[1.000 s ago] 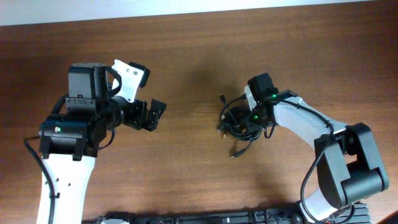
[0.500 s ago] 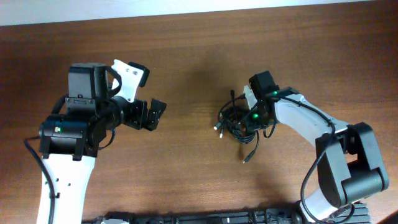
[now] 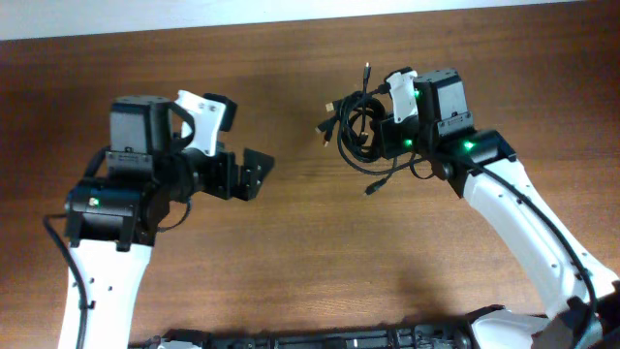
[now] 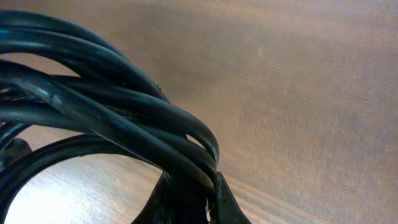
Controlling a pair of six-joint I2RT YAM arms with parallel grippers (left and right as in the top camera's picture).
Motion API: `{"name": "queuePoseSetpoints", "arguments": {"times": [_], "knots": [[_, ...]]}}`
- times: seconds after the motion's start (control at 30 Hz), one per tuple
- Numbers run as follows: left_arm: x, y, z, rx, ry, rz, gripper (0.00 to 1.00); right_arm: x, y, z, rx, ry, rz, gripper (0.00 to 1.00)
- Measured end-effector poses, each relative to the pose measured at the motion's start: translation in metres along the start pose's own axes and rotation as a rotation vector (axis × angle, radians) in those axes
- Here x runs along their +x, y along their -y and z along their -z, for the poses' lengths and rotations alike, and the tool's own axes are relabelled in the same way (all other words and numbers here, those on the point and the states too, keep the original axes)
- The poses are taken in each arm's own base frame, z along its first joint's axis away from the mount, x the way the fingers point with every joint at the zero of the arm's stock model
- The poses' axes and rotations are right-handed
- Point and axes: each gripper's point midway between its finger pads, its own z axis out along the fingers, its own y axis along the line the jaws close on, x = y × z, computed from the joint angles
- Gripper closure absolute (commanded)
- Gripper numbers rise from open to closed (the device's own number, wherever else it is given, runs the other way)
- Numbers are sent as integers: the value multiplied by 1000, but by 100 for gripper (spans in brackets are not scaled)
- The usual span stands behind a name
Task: Untangle cables
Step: 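Bring the left gripper to the held bundle and grasp a cable loop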
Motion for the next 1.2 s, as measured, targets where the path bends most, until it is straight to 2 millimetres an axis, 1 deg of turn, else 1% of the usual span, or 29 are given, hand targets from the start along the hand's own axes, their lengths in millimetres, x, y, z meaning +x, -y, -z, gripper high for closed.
{"name": "queuePoseSetpoints", "arguments": {"times": [0.07, 0.13, 0.23, 0.3, 0.43, 0.5, 0.6, 0.7, 0.8, 0.93, 1.2], "knots": [[-1, 12, -4, 28, 0, -30, 1, -8, -11, 5, -21, 34, 24, 96], [-3, 27, -7, 63, 6, -72, 1, -13, -27, 7, -48, 58, 55, 96], [-6, 47, -12, 106, 18, -131, 1, -10, -50, 7, -91, 54, 112, 96], [-6, 52, -13, 114, 16, -142, 1, -8, -58, 6, -106, 50, 135, 96], [-6, 51, -13, 106, 17, -144, 1, -7, -62, 7, -112, 47, 147, 96], [-9, 50, -13, 103, 28, -148, 1, -8, -62, 11, -113, 55, 149, 96], [-9, 48, -14, 87, 30, -148, 1, -14, -67, 22, -129, 86, 155, 96], [-11, 45, -14, 73, 36, -151, 1, -24, -80, 46, -187, 145, 179, 96], [-12, 45, -14, 69, 38, -151, 1, -28, -89, 61, -233, 179, 204, 96], [-13, 45, -14, 67, 41, -125, 1, -22, -93, 62, -260, 155, 207, 96], [-27, 51, -12, 98, 97, -74, 1, -21, -96, 63, -274, 155, 218, 96]]}}
